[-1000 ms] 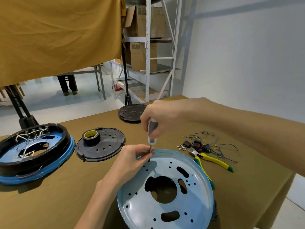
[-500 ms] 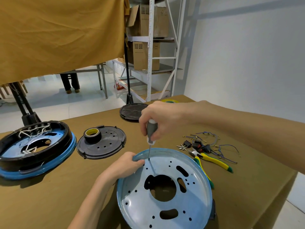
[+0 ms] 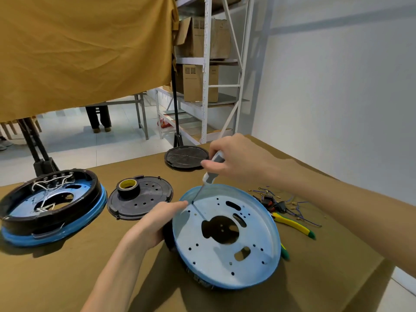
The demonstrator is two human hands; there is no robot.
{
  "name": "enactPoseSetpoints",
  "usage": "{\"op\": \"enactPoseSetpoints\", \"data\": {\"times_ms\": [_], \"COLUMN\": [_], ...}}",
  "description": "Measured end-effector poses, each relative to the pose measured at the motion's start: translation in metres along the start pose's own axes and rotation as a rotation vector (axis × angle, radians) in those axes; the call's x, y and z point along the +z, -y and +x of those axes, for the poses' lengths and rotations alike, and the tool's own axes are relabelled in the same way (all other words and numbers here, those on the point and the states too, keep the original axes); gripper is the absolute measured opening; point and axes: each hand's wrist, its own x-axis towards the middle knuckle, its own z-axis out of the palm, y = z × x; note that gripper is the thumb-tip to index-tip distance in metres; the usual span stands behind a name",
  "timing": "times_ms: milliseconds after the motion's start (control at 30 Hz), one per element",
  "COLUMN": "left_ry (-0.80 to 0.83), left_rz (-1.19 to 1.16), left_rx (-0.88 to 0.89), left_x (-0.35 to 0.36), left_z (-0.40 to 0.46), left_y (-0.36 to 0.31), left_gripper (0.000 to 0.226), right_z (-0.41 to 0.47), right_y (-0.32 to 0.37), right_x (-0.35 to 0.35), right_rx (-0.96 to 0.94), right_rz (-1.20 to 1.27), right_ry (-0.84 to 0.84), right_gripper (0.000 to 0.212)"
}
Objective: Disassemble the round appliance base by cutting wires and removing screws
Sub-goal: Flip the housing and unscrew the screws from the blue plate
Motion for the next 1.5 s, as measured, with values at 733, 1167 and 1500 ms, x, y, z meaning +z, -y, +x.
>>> {"op": "enactPoseSetpoints", "data": {"times_ms": [733, 1167, 1500], "left_ry": [-0.482, -0.443, -0.281], "left_rz": [0.001, 0.286, 0.383], "left_rx": [0.786, 1.087, 1.058], "left_x": [0.027, 0.074, 0.072], "left_z": [-0.049, -0.030, -0.030], "left_y": [-0.006, -0.019, -0.016], "left_gripper": [0.080, 0.093, 0.100], "right_z": [-0.111, -0.161, -0.180], "right_y": [-0.049, -0.071, -0.075], "right_x": [0.004, 0.022, 0.053], "right_rx": [0.771, 0.586, 0.461], "right_rz": [1.261, 1.390, 1.161], "right_ry": [0.488, 0.500, 0.304], "right_gripper": [0.059, 0.061, 0.066]}}
